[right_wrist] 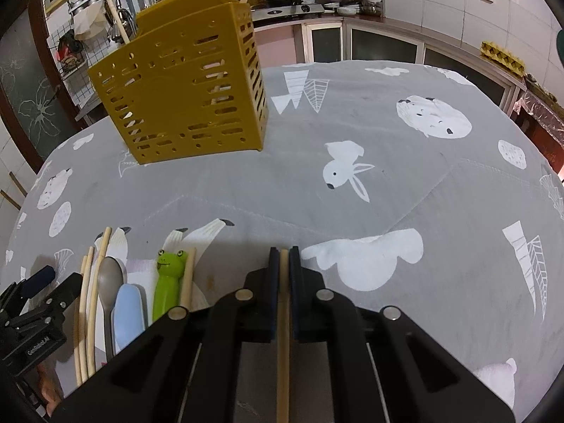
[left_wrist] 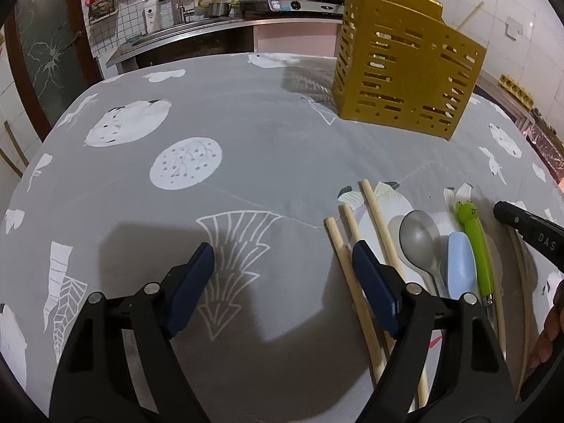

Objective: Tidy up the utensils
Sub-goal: 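Close the left tool on a wooden chopstick while the right tool holds its own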

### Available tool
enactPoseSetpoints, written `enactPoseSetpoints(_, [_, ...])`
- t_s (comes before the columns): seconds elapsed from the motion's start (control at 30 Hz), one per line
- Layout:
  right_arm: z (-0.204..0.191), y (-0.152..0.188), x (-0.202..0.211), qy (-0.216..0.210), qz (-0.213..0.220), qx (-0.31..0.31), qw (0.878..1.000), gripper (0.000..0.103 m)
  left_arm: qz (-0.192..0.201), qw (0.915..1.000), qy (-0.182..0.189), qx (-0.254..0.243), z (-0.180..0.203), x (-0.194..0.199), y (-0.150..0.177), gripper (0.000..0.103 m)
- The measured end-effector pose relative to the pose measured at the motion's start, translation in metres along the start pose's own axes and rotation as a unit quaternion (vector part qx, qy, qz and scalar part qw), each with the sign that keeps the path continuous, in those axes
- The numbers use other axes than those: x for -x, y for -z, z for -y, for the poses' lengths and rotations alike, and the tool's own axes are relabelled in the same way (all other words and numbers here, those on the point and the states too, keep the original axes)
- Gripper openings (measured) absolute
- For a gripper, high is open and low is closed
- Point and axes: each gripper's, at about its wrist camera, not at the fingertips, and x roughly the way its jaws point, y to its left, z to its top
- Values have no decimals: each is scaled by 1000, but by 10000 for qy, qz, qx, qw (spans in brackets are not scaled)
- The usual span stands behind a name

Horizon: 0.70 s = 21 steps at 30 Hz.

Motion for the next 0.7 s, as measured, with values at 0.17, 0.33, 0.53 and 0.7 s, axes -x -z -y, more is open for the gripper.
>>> enactPoseSetpoints(0.17, [0,-1,-1,15,-31,10,10000,6,-80,9999,33,-140,10,-5,-7,59])
enactPoseSetpoints(0.33, [1,-1,0,16,-41,9,10000,6,-211,9992,280,-185,19,-4,-13,23])
enactPoseSetpoints(0.53, [1,-2,6,0,19,-9,10000,6,-288,9988,353,-164,20,-10,-21,8])
enactPoseSetpoints(0.7, [3,-3,14,-44,105,-77,9999,6,-251,9982,550,-12,15,-11,-25,7])
